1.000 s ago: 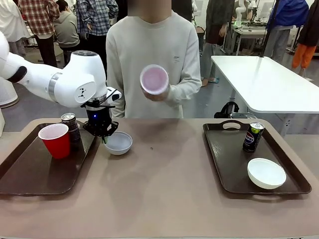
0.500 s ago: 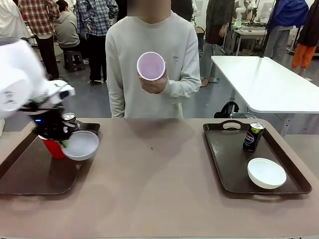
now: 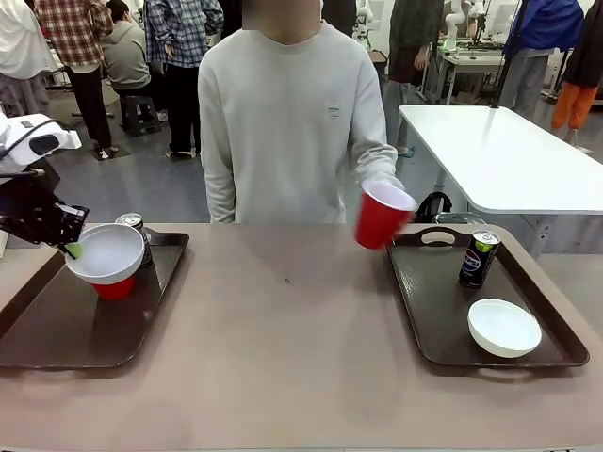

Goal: Prepare tableware on both trays.
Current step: Pick up a Picnic Bowl from the table and place it on a Handle tray.

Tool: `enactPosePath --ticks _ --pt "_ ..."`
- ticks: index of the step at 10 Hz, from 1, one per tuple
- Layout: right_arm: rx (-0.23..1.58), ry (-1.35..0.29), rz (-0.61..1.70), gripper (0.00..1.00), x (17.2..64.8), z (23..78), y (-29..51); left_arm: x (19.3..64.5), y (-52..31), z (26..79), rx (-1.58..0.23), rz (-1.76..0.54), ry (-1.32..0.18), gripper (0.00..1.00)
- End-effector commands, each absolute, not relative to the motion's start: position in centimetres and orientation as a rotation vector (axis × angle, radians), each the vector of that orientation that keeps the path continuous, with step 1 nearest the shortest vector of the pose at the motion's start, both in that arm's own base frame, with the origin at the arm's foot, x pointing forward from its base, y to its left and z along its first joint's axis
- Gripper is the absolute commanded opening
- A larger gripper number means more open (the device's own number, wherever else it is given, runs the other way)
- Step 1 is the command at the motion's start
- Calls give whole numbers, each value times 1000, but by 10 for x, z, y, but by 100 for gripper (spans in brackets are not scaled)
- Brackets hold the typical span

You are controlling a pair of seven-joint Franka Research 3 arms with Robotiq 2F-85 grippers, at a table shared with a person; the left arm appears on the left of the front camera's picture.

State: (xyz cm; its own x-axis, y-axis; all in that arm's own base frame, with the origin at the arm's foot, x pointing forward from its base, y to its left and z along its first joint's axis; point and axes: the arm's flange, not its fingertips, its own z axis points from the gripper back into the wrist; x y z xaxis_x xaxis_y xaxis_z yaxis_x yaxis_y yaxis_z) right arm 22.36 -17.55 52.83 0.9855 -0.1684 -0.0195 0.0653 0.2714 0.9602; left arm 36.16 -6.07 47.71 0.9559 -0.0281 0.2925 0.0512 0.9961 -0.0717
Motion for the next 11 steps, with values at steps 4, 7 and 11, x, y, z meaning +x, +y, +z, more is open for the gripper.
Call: enactPosePath --ticks 4,7,11 --pt "1311 -109 -143 100 224 527 -174 364 -71 469 -70 -59 -285 4" --pt "1311 -109 -143 100 224 527 -174 356 -48 446 102 -32 -230 4" --pt "1311 -109 -143 100 224 527 -174 353 -33 412 104 -23 -124 4"
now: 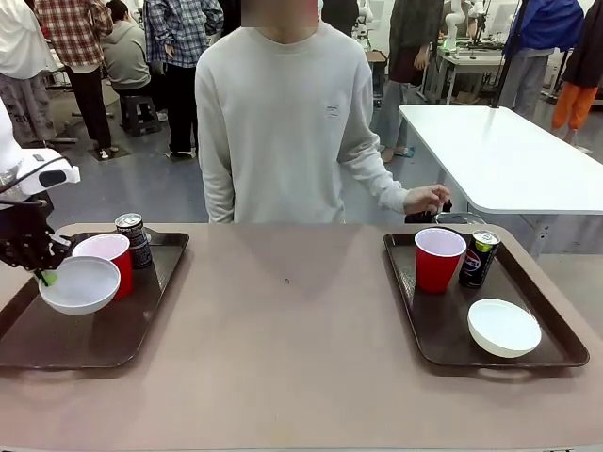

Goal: Prepare tableware on both trays.
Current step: Pick up a Picnic Bowl from the table and place it on a Handle tray.

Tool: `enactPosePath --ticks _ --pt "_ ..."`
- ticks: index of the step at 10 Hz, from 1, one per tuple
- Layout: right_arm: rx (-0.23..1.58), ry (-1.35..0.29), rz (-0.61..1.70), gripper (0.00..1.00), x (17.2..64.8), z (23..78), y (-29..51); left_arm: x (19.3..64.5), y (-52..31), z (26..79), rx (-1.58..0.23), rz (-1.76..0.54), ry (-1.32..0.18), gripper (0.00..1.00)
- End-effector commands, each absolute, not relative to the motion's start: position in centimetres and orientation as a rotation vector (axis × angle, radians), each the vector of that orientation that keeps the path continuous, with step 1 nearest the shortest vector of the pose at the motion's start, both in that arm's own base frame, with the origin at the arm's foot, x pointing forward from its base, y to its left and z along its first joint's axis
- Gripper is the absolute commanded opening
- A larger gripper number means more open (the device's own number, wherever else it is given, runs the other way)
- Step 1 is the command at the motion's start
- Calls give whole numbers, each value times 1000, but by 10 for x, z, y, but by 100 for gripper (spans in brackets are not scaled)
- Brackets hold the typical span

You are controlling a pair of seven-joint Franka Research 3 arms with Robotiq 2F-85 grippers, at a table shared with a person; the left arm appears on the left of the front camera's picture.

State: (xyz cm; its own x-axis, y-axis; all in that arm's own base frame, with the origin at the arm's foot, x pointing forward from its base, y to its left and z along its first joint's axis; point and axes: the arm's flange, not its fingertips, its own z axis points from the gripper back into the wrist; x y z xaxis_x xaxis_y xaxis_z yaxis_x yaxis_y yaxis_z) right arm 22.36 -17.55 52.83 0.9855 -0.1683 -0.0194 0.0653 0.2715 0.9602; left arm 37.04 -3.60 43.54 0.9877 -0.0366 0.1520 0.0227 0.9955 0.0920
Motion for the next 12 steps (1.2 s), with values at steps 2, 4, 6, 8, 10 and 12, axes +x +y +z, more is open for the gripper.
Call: enactPosePath --ticks 2,4,6,8,10,12 --pt "1311 -109 -143 100 224 527 -174 359 -31 393 137 2 -52 4" --pt "1311 -109 -143 100 224 527 -174 366 -28 375 126 23 -38 4" --pt "1311 -109 -143 100 224 527 -174 368 -27 372 102 32 -30 30" --pt "1311 -109 -143 100 224 527 -174 366 -28 380 88 27 -58 89" --pt "1311 -109 -143 100 224 527 -174 364 -30 393 67 14 -87 100" --pt "1311 -109 -143 100 224 527 -174 359 -34 418 -28 -37 -177 55"
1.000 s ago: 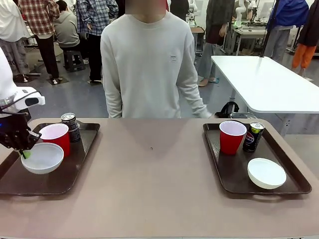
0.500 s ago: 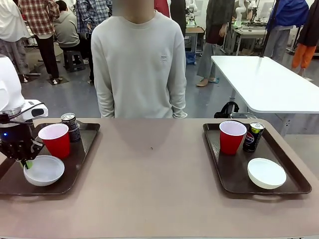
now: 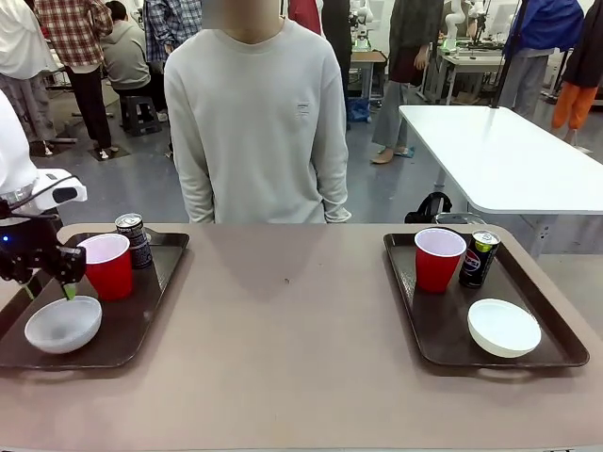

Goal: Prepare tableware on both trays.
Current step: Pick up a Picnic Bowl from the table and place it on a Handle tray.

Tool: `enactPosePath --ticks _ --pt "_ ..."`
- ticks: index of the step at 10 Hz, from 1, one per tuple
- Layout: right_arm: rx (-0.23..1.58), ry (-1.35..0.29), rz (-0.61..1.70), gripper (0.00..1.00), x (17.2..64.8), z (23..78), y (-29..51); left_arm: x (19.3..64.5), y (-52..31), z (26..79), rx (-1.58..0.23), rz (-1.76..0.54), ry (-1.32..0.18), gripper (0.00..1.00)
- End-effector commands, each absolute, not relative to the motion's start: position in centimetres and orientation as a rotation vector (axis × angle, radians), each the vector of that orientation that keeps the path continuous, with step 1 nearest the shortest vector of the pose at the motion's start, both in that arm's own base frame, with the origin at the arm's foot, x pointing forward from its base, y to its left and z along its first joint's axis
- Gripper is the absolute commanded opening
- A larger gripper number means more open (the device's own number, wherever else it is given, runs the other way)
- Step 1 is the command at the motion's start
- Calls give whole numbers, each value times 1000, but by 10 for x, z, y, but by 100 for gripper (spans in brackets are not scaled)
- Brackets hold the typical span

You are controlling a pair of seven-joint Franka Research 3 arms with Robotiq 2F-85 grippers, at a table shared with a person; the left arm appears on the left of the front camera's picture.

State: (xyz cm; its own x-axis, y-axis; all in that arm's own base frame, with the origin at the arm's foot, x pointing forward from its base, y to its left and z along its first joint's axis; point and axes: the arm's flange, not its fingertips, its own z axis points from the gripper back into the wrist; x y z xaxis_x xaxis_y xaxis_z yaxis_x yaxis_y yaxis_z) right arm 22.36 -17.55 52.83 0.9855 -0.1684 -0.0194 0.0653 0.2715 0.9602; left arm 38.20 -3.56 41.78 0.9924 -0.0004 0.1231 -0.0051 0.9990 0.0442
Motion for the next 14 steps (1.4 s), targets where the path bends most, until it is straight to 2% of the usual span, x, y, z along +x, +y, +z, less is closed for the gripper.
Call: enactPosePath --ticks 1,2,4,5,6,8,9,12,14 --pt "1311 -109 -143 100 224 527 -174 355 -38 434 -88 -64 -206 64" --pt "1311 -109 -143 100 224 527 -174 349 -43 453 -207 -70 -227 75" --pt "1311 -109 -143 100 224 527 -174 343 -41 494 -491 -67 -175 95" --pt "1311 -109 -143 100 224 527 -174 340 -31 511 -707 -78 -146 100" --pt "1311 -109 -143 100 224 527 -174 338 -18 520 -860 -59 -117 100" --pt "1311 -109 -143 100 224 527 -174 353 12 525 -954 76 -50 100" --pt "1311 -109 -143 100 224 527 -174 360 35 528 -1022 152 -80 100" --pt "1311 -109 -143 100 224 527 -174 372 73 537 -1042 257 -111 100" --pt "1311 -109 -143 100 224 527 -174 366 81 529 -1036 240 -101 100"
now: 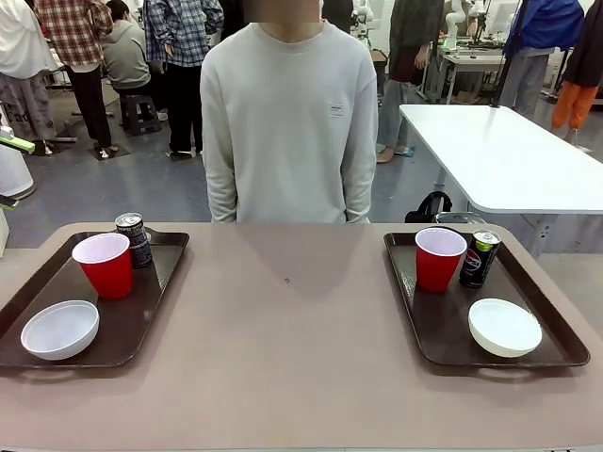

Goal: Prepare tableware on both trays.
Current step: Pick up a Picnic Bowl from the table and place it on a Handle tray.

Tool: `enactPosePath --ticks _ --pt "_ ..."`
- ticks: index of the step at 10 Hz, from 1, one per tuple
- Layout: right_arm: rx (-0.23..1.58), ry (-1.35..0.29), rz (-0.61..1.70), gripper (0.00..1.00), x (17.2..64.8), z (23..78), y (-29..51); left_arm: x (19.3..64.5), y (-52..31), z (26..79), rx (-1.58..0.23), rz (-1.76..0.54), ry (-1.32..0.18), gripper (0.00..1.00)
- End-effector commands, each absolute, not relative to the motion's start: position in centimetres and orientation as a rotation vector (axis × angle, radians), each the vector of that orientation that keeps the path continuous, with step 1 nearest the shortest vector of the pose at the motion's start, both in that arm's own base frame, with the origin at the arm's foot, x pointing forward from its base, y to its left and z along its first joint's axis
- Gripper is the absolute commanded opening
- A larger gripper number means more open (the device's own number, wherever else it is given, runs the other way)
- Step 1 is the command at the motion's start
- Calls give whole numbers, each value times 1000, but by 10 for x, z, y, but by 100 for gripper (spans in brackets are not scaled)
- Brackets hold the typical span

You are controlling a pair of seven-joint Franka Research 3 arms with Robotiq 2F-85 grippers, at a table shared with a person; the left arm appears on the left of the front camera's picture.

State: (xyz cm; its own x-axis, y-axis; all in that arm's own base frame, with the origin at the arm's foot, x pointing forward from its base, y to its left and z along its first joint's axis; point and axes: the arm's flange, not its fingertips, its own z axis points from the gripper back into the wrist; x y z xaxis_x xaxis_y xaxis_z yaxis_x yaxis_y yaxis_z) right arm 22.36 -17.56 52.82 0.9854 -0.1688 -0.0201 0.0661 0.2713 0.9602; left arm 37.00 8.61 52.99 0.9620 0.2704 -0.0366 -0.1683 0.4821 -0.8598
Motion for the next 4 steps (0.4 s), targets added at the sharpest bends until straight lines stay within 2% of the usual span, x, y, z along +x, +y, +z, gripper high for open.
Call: enactPosePath --ticks 1,4 --pt "1311 -109 -143 100 224 527 -174 366 81 529 -1036 240 -101 100" --pt "1311 -109 -143 100 224 527 -174 366 81 529 -1036 240 -101 100"
